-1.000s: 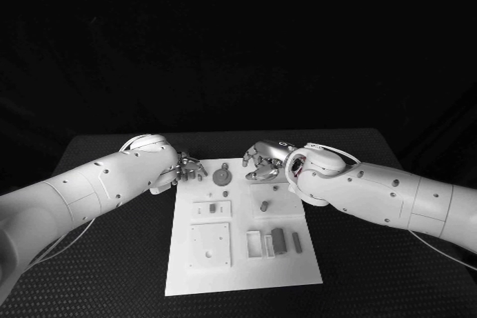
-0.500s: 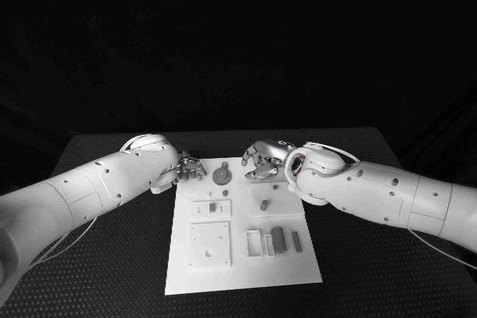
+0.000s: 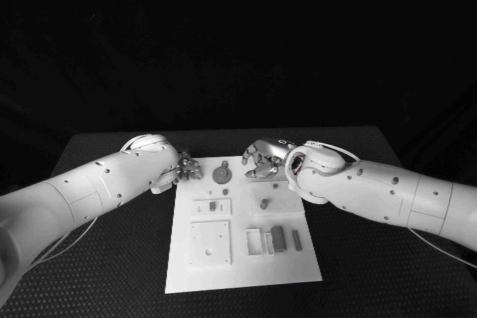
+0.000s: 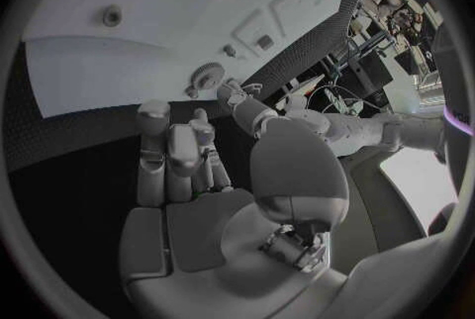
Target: Assemble the parts on the task board
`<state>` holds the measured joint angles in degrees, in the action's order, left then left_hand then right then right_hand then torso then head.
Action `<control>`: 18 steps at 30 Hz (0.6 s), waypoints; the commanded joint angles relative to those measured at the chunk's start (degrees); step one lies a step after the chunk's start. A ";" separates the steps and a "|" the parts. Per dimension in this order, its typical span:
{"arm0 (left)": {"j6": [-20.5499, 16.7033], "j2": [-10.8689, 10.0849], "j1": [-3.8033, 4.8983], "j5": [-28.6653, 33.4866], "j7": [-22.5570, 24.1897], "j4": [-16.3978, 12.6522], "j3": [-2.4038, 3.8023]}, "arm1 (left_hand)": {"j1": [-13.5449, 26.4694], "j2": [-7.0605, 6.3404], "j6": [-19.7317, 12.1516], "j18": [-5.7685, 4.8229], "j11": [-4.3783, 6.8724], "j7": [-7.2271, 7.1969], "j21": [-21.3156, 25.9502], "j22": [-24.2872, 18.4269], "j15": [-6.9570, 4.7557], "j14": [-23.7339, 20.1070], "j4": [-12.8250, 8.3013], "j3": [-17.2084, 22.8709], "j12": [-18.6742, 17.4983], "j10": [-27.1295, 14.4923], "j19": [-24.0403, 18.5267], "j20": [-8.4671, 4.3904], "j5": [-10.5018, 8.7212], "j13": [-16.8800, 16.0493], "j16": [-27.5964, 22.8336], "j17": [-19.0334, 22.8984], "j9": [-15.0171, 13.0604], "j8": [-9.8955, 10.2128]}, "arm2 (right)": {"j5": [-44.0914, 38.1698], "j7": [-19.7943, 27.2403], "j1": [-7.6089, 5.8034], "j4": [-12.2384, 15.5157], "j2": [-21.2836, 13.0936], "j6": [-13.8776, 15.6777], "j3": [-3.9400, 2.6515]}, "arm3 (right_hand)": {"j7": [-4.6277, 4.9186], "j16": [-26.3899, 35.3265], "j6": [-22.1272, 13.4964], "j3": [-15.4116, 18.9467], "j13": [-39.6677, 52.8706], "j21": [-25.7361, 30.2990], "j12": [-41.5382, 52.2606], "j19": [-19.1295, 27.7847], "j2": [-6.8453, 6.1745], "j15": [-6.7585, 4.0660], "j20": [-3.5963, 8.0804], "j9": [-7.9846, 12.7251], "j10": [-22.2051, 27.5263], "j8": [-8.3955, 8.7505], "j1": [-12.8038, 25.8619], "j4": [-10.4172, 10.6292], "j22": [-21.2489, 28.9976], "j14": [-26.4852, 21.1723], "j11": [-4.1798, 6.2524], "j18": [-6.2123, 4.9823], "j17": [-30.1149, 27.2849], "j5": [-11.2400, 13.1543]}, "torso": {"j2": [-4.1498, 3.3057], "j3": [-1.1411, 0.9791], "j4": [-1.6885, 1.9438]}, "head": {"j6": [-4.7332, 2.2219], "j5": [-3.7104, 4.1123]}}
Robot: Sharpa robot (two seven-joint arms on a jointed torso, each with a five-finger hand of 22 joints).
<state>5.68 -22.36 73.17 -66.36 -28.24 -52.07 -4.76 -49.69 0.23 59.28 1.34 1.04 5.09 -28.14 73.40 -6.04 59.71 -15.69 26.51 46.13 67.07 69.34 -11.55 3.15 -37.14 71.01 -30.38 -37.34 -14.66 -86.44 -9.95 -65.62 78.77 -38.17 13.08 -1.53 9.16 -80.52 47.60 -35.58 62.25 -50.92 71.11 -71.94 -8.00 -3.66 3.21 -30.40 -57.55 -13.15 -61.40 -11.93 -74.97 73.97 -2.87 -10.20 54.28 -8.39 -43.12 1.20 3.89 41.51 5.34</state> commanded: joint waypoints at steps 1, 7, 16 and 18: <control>0.56 0.17 -0.15 0.22 -0.19 -0.09 -0.06 | -1.14 0.30 0.25 2.01 0.26 -0.10 -0.24 0.10 -0.46 0.11 -0.11 0.91 0.43 0.21 0.43 -0.15 -0.38 -0.04 0.37 -0.09 -0.17 -0.43 | -0.19 0.07 0.03 0.06 0.04 -0.14 0.00 | 0.30 0.23 -0.01 0.04 -0.06 0.27 0.34 0.03 -0.11 0.31 0.55 0.09 0.23 0.30 0.41 0.25 -1.04 -0.10 -0.09 -4.80 0.00 -0.18 | 0.03 0.03 0.03 | 0.08 -0.01; 0.32 0.10 -0.18 0.36 -0.19 0.08 -0.05 | -2.73 1.03 0.32 1.94 0.34 -0.17 -0.34 0.26 -0.54 0.29 -0.54 2.07 0.54 0.41 0.65 -0.23 -0.35 -0.08 0.47 -0.12 -0.40 -0.68 | -0.19 0.07 0.03 0.05 0.06 -0.15 0.00 | 0.30 0.23 -0.01 0.04 -0.06 0.27 0.35 0.03 -0.11 0.31 0.55 0.09 0.24 0.30 0.42 0.26 -1.04 -0.09 -0.10 -4.80 0.01 -0.18 | 0.06 0.02 0.03 | 0.11 -0.03; -0.22 -0.24 -0.18 2.30 -0.19 -0.14 -0.03 | -3.94 2.41 0.96 1.78 0.59 -0.45 -0.57 0.56 -0.63 0.74 -0.52 2.98 0.76 0.92 1.03 -0.35 -0.35 -0.13 0.72 -0.19 -0.83 -1.34 | -0.19 0.05 0.03 0.02 0.01 -0.14 0.00 | 0.31 0.22 0.00 0.05 -0.06 0.27 0.35 0.03 -0.10 0.32 0.55 0.09 0.24 0.30 0.44 0.28 -1.04 -0.08 -0.10 -4.80 0.04 -0.18 | 0.07 0.04 0.02 | 0.13 -0.06; -0.51 -0.48 -0.17 3.79 -0.15 -0.40 -0.02 | -4.31 2.78 1.42 1.79 0.80 -0.67 -0.73 0.71 -0.75 1.04 -0.50 3.36 0.92 1.27 1.29 -0.46 -0.35 -0.18 0.91 -0.25 -1.03 -1.68 | -0.19 0.05 0.03 0.00 0.01 -0.13 0.00 | 0.31 0.23 0.00 0.05 -0.07 0.27 0.35 0.03 -0.10 0.32 0.55 0.09 0.24 0.30 0.44 0.28 -1.04 -0.10 -0.10 -4.80 0.01 -0.18 | 0.08 0.06 0.03 | 0.11 -0.07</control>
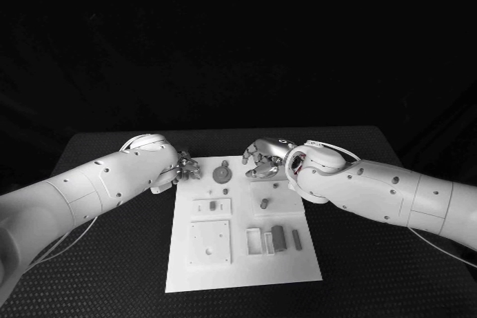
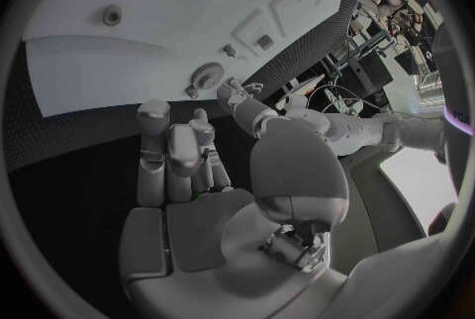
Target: Assemble the parts on the task board
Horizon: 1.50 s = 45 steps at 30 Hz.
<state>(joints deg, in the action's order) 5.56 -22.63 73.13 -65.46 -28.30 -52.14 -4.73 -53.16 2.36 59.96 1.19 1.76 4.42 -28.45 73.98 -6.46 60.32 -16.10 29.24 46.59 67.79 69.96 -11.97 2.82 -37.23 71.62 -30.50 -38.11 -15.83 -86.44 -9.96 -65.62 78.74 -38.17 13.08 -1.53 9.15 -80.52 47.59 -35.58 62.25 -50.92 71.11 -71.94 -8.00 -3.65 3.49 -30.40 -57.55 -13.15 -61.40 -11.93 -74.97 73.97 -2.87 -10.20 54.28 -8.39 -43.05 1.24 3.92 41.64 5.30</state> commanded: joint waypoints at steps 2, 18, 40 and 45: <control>-0.41 -0.50 -0.12 4.15 -0.11 -0.70 -0.04 | -1.36 0.62 1.30 1.94 0.33 -0.26 -0.59 0.26 -0.47 0.77 0.30 1.70 0.61 0.94 1.00 -0.17 -0.04 -0.13 0.48 -0.20 -0.48 -0.92 | -0.19 0.06 0.03 0.03 -0.04 -0.14 -0.01 | 0.32 0.23 0.01 0.05 -0.07 0.27 0.35 0.02 -0.11 0.31 0.27 0.09 0.24 0.30 0.45 0.29 -1.04 -0.08 -0.10 -4.80 0.03 -0.18 | 0.06 0.04 0.03 | -0.02 -0.02; -0.51 -8.26 1.10 11.08 -2.28 -13.71 -0.06 | 0.30 1.92 2.39 1.75 0.68 -0.66 -0.90 0.90 -0.45 1.36 1.59 2.84 0.70 1.91 1.16 -0.36 -0.05 -0.10 0.74 -0.28 -1.01 -1.76 | -0.19 -0.14 0.02 -0.18 -0.48 -0.34 -0.01 | 0.32 0.24 0.00 0.05 -0.08 0.27 0.36 0.03 -0.13 0.31 0.27 0.10 0.24 0.30 0.43 0.27 -1.04 -0.10 -0.10 -4.80 0.00 -0.18 | 0.32 0.26 0.46 | -0.06 -0.36; -0.76 -14.64 0.98 6.66 -4.16 -24.73 -2.32 | 5.66 4.42 3.84 2.06 1.25 -1.26 -1.22 1.60 -0.56 2.70 2.60 2.78 0.06 3.79 1.65 -0.51 -0.05 0.25 0.72 -0.11 -1.02 -2.20 | -0.20 -0.18 0.02 -0.07 -0.86 -0.51 -0.01 | 0.31 0.23 0.00 0.03 -0.09 0.28 0.37 0.03 -0.14 0.31 0.28 0.09 0.25 0.30 0.38 0.23 -1.04 -0.07 -0.10 -4.80 0.06 -0.19 | 0.31 0.24 0.45 | 0.28 -0.58; -0.29 -14.81 0.91 5.76 -4.44 -25.39 -2.87 | 6.35 4.49 4.39 2.15 1.50 -1.51 -1.56 1.81 -0.73 3.24 2.32 3.05 0.25 4.42 2.13 -0.64 -0.04 0.10 1.03 -0.26 -1.07 -2.42 | -0.20 -0.19 0.02 -0.06 -0.89 -0.51 -0.01 | 0.31 0.24 0.00 0.03 -0.09 0.28 0.38 0.03 -0.14 0.31 0.28 0.09 0.25 0.30 0.37 0.23 -1.04 -0.08 -0.10 -4.80 0.02 -0.19 | 0.28 0.23 0.35 | 0.31 -0.71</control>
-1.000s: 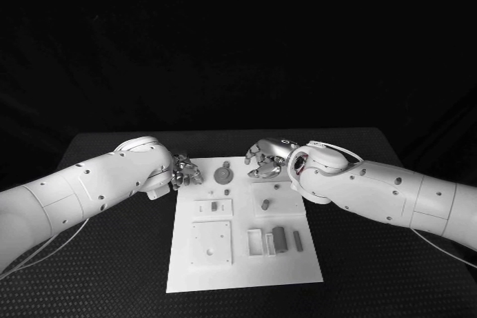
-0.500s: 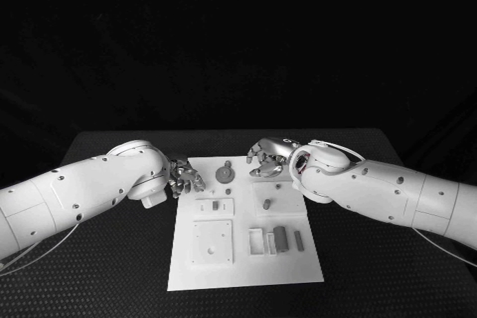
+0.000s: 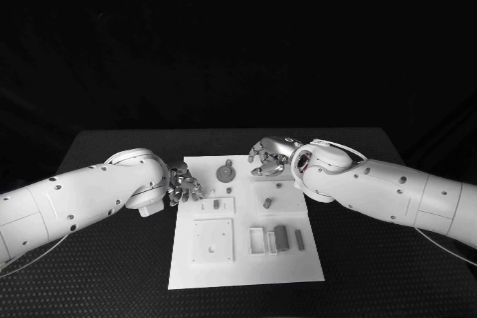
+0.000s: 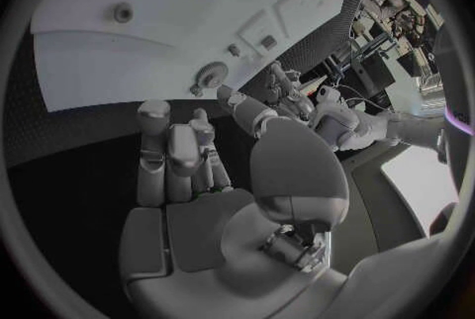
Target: Assemble the parts on the task board
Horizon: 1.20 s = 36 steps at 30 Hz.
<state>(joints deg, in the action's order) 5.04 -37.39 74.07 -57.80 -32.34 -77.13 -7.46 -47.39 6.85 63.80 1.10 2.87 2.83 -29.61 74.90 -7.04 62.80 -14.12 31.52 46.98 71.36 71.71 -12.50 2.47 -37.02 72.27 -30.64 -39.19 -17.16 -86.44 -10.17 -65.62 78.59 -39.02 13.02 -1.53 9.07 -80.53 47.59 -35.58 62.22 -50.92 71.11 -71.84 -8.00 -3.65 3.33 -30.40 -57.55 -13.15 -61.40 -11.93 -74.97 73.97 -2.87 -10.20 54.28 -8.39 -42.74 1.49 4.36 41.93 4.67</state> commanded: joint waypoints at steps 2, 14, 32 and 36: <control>0.31 -0.08 -0.06 -1.99 -0.42 -0.57 -0.28 | 0.80 0.03 0.76 2.26 0.48 -0.01 -0.54 0.96 -0.21 0.93 0.28 0.85 -0.05 1.04 0.55 -0.15 0.32 -0.19 0.51 -0.18 -0.01 -1.17 | -0.20 0.01 0.03 0.12 -0.06 -0.47 0.00 | 0.39 0.25 0.01 0.03 -0.06 0.28 0.38 -0.07 -0.14 0.31 0.44 0.09 0.25 0.30 0.38 0.23 -1.04 -0.09 -0.10 -4.80 0.01 -0.19 | -0.03 -0.02 -0.09 | 0.04 -0.10; 0.76 0.23 -0.41 -4.04 -0.55 -1.12 -1.13 | 1.29 0.05 1.44 2.31 0.82 -0.35 -1.24 1.20 -0.48 1.58 -0.28 1.37 0.43 1.75 1.24 -0.35 0.33 -0.61 1.13 -0.49 -0.12 -1.48 | -0.20 0.04 0.03 0.12 -0.04 -0.46 0.00 | 0.39 0.25 0.02 0.03 -0.07 0.28 0.38 -0.07 -0.14 0.31 0.43 0.09 0.25 0.30 0.37 0.22 -1.04 -0.08 -0.10 -4.80 0.03 -0.19 | -0.07 -0.05 -0.10 | 0.18 -0.08; 0.56 1.35 -0.93 -6.67 -0.28 -0.68 -1.61 | 1.23 -0.01 1.55 2.30 0.92 -0.43 -1.49 1.22 -0.61 1.71 -0.69 1.71 0.57 1.86 1.40 -0.42 0.34 -0.77 1.29 -0.58 -0.14 -1.55 | -0.20 0.05 0.03 0.13 -0.04 -0.46 0.00 | 0.40 0.27 0.02 0.05 -0.08 0.28 0.39 -0.07 -0.12 0.32 0.42 0.09 0.26 0.30 0.43 0.28 -1.04 -0.11 -0.10 -4.80 -0.03 -0.18 | -0.06 -0.06 -0.10 | 0.30 0.11; 0.51 1.46 -1.01 -7.37 -0.25 -0.50 -1.62 | 1.22 -0.01 1.55 2.30 0.92 -0.44 -1.51 1.21 -0.62 1.71 -0.72 1.74 0.57 1.86 1.41 -0.42 0.34 -0.78 1.30 -0.58 -0.14 -1.55 | -0.20 0.05 0.03 0.15 -0.07 -0.47 0.00 | 0.40 0.26 0.02 0.05 -0.08 0.28 0.39 -0.07 -0.12 0.32 0.42 0.09 0.26 0.30 0.44 0.29 -1.04 -0.08 -0.10 -4.80 0.03 -0.18 | -0.07 -0.03 -0.08 | 0.33 0.15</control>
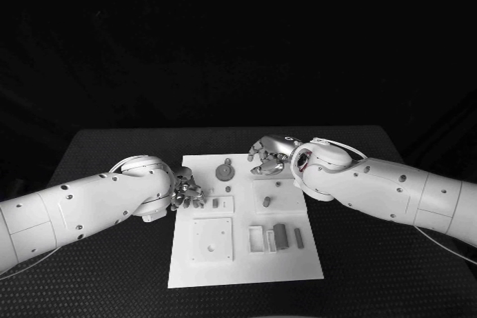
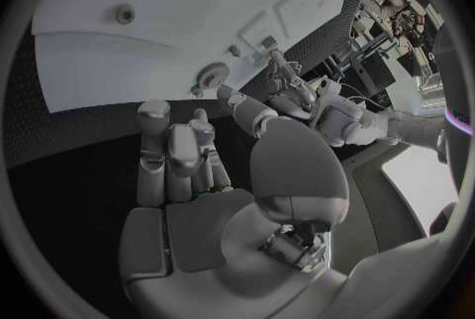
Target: Assemble the parts on the task board
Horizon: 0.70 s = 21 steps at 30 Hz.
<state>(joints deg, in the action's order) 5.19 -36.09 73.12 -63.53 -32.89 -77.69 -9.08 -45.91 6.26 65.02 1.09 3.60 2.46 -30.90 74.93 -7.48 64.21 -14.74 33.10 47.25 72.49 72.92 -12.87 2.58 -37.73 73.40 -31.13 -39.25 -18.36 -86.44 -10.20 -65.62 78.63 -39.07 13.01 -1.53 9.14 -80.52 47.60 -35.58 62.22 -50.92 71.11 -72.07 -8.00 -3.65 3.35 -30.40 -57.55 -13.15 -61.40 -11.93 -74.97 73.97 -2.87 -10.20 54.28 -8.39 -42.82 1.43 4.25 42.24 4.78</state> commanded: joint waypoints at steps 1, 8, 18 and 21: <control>0.36 0.17 -0.07 -1.77 0.31 0.08 0.00 | -0.27 0.58 0.34 2.31 0.20 -0.07 -0.22 1.19 -0.18 0.31 -0.11 0.16 0.30 0.73 0.20 -0.05 0.23 -0.06 0.17 -0.10 -0.09 -0.35 | -0.20 0.08 0.03 0.12 -0.02 -0.46 0.00 | 0.33 0.27 0.01 0.05 -0.09 0.28 0.40 0.16 -0.12 0.32 0.40 0.09 0.26 0.30 0.45 0.29 -1.04 -0.09 -0.10 -4.80 0.00 -0.18 | 0.01 0.02 0.04 | 0.02 0.06; 0.76 0.37 -0.10 -2.28 0.17 0.10 -0.05 | -0.28 0.56 0.35 2.30 0.21 -0.08 -0.27 1.19 -0.20 0.33 -0.17 0.22 0.32 0.74 0.24 -0.06 0.22 -0.09 0.20 -0.11 -0.09 -0.36 | -0.20 0.06 0.03 0.12 -0.04 -0.50 0.00 | 0.33 0.28 0.01 0.06 -0.10 0.28 0.40 0.16 -0.12 0.32 0.40 0.09 0.26 0.30 0.45 0.30 -1.04 -0.11 -0.10 -4.80 -0.04 -0.18 | 0.01 0.01 0.02 | 0.08 0.12; 1.05 0.66 -0.34 -2.53 0.07 0.40 -0.23 | -0.17 0.47 0.40 2.24 0.23 -0.10 -0.37 1.18 -0.24 0.39 -0.21 0.25 0.39 0.79 0.32 -0.03 0.22 -0.16 0.28 -0.15 -0.11 -0.39 | -0.20 0.08 0.03 0.12 -0.02 -0.51 0.00 | 0.33 0.28 0.01 0.06 -0.10 0.28 0.40 0.17 -0.12 0.32 0.40 0.09 0.26 0.30 0.46 0.30 -1.04 -0.10 -0.10 -4.80 -0.02 -0.18 | 0.01 0.03 0.02 | 0.20 0.22; 1.28 0.77 -0.45 -2.59 0.03 0.46 -0.32 | -0.14 0.45 0.41 2.23 0.23 -0.10 -0.40 1.18 -0.25 0.41 -0.21 0.26 0.40 0.80 0.34 -0.03 0.22 -0.18 0.30 -0.16 -0.11 -0.40 | -0.20 0.08 0.03 0.11 -0.02 -0.53 0.00 | 0.33 0.27 0.02 0.06 -0.11 0.28 0.40 0.17 -0.12 0.32 0.40 0.09 0.27 0.30 0.46 0.30 -1.04 -0.08 -0.10 -4.80 0.02 -0.18 | 0.00 0.01 0.00 | 0.27 0.23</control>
<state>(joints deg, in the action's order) 5.28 -35.48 73.00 -65.48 -32.78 -77.33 -9.17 -45.92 6.26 64.98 1.09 3.79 2.43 -30.97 74.92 -7.55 64.51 -14.76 33.08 47.46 72.68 73.02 -12.77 2.63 -37.85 73.39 -31.23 -39.31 -18.59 -86.44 -10.22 -65.62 78.66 -39.10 13.00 -1.53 9.04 -80.53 47.48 -35.58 62.18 -50.92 71.38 -71.97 -8.00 -3.65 3.24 -30.40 -57.55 -13.15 -61.40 -11.93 -74.97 73.97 -2.87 -10.20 54.28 -8.39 -42.80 1.46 4.26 42.47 4.99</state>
